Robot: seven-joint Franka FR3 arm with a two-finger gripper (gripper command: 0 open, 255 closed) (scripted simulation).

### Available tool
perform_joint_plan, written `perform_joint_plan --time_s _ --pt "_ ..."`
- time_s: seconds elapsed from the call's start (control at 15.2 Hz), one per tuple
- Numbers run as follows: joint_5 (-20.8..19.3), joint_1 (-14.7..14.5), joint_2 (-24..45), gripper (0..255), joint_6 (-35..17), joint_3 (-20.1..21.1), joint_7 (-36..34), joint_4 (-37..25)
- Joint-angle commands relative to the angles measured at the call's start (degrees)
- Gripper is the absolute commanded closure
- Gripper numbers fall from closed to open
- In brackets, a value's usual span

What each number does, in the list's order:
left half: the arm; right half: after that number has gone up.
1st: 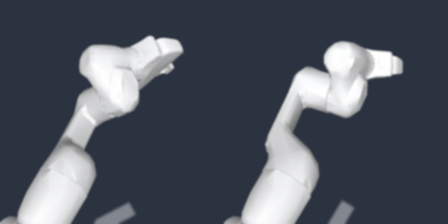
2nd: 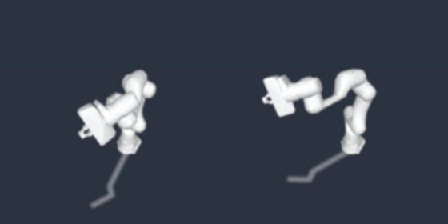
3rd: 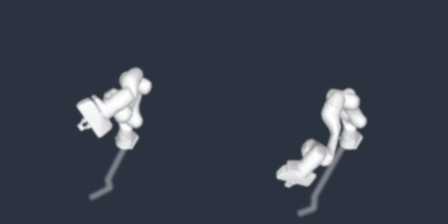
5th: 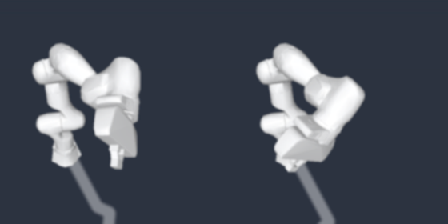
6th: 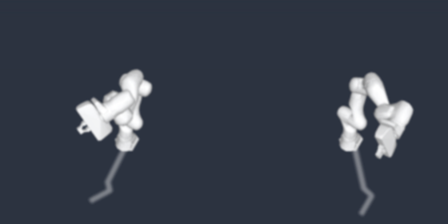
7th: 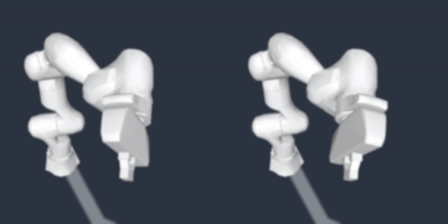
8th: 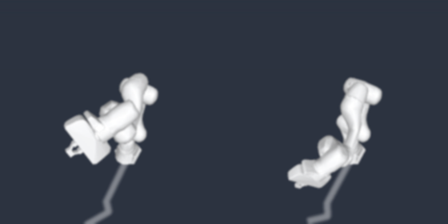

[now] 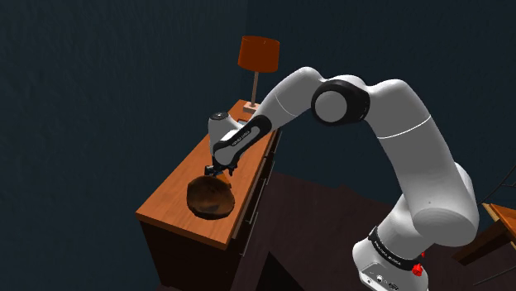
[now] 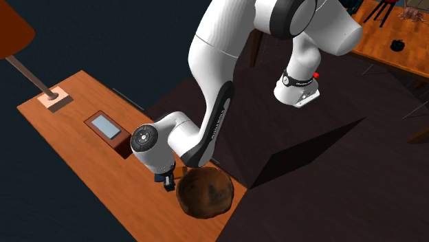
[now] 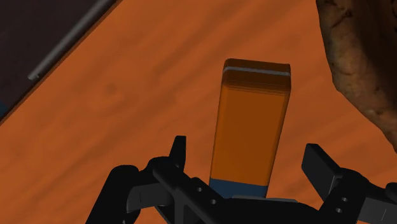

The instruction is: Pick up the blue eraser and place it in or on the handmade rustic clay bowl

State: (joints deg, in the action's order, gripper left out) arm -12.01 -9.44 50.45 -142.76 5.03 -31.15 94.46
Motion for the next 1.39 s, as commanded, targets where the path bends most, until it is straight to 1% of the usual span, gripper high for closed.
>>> perform_joint_plan --time_s 0.0,0.59,1.32 --pt "0.00 0.00 0.00 255 0.00 0.00 0.00 0.00" --pt "0.00 0.00 0.01 255 -0.01 0.00 0.00 0.00" --pt "0.79 0.64 -7.08 255 4.28 0.90 0.69 2.81"
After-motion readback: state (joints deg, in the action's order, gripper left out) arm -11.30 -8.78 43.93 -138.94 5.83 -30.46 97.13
